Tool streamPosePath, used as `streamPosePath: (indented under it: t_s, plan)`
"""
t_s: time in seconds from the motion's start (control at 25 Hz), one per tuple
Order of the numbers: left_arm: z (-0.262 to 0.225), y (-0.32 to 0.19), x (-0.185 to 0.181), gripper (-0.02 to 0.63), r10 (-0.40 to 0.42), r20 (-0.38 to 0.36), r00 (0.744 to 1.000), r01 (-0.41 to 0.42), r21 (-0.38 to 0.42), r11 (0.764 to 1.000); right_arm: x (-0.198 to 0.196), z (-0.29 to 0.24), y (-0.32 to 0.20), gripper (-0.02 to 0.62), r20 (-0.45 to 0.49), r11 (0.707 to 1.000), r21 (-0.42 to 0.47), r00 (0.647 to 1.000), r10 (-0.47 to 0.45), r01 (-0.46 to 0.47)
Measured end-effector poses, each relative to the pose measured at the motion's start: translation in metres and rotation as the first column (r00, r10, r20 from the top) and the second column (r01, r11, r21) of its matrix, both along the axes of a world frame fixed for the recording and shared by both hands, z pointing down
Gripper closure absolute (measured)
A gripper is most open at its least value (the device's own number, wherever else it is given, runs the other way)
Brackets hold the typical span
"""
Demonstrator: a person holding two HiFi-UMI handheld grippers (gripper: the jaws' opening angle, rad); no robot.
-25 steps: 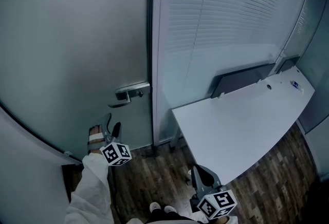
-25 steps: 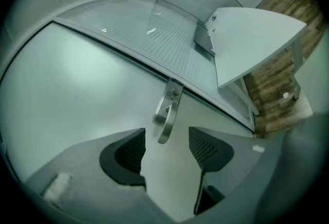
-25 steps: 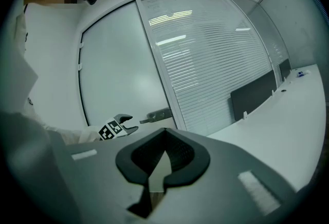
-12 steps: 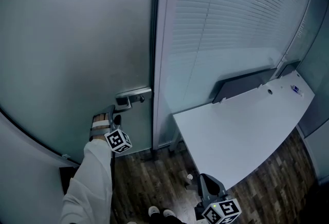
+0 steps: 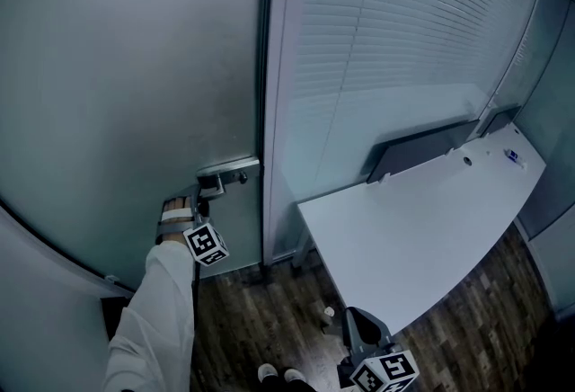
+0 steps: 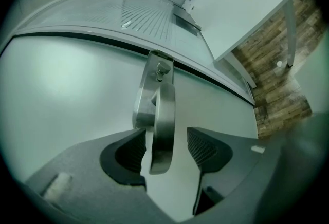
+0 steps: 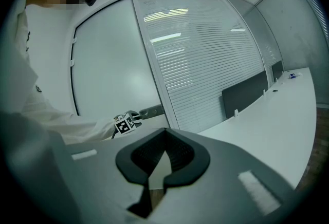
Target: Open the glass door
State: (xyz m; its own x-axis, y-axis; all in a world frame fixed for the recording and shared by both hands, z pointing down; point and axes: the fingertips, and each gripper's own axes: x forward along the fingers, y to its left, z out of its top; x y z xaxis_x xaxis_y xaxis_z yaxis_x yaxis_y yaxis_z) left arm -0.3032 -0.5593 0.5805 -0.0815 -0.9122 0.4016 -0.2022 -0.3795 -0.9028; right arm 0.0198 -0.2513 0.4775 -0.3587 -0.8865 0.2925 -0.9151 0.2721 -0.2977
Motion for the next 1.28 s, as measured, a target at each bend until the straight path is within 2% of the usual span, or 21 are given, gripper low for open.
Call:
streamPosePath:
  t_s: [0.08,0.16,0.2,0.28,0.52,0.8,1.0,1.28]
  plan:
    - [0.005,-0.002,0.002,0.357,0.001,0.02,1.0,-0.001,0.001,1.0,0.003,0.006,-0.001,0.592,-0.002,1.0,-0.001,1.0,0.005,-0.005]
    - [0.006,-0.004,0.002,0.391,0.001,0.031,1.0,-0.001,0.017,1.0,0.005,0.008,-0.001,0.592,-0.004,1.0,0.001,1.0,0.009,-0.009]
    - [0.004,-0.005,0.002,0.418,0.0,0.036,0.999,-0.001,0.034,0.999,0.006,0.008,-0.001,0.592,-0.004,1.0,0.002,1.0,0.01,-0.01]
    - [-0.001,-0.007,0.002,0.515,-0.001,0.047,0.999,-0.002,0.073,0.997,0.005,0.007,-0.002,0.592,-0.001,1.0,0.003,1.0,0.01,-0.01]
    - [-0.001,-0.007,0.003,0.526,-0.005,0.062,0.998,0.0,0.084,0.996,0.003,0.009,-0.003,0.592,0.002,1.0,-0.001,1.0,-0.002,0.002]
    - [0.005,-0.01,0.004,0.514,-0.073,-0.071,0.995,0.077,0.056,0.995,-0.001,0.011,-0.005,0.592,0.005,1.0,-0.006,1.0,-0.015,0.015]
    - [-0.002,-0.01,0.001,0.502,-0.101,-0.123,0.987,0.112,0.086,0.99,-0.002,0.009,-0.002,0.592,0.012,1.0,-0.015,1.0,-0.018,0.018]
    - [0.006,-0.011,0.001,0.492,-0.144,-0.269,0.952,0.169,0.073,0.983,0.003,0.015,0.001,0.592,0.003,0.999,-0.029,1.0,-0.024,0.024]
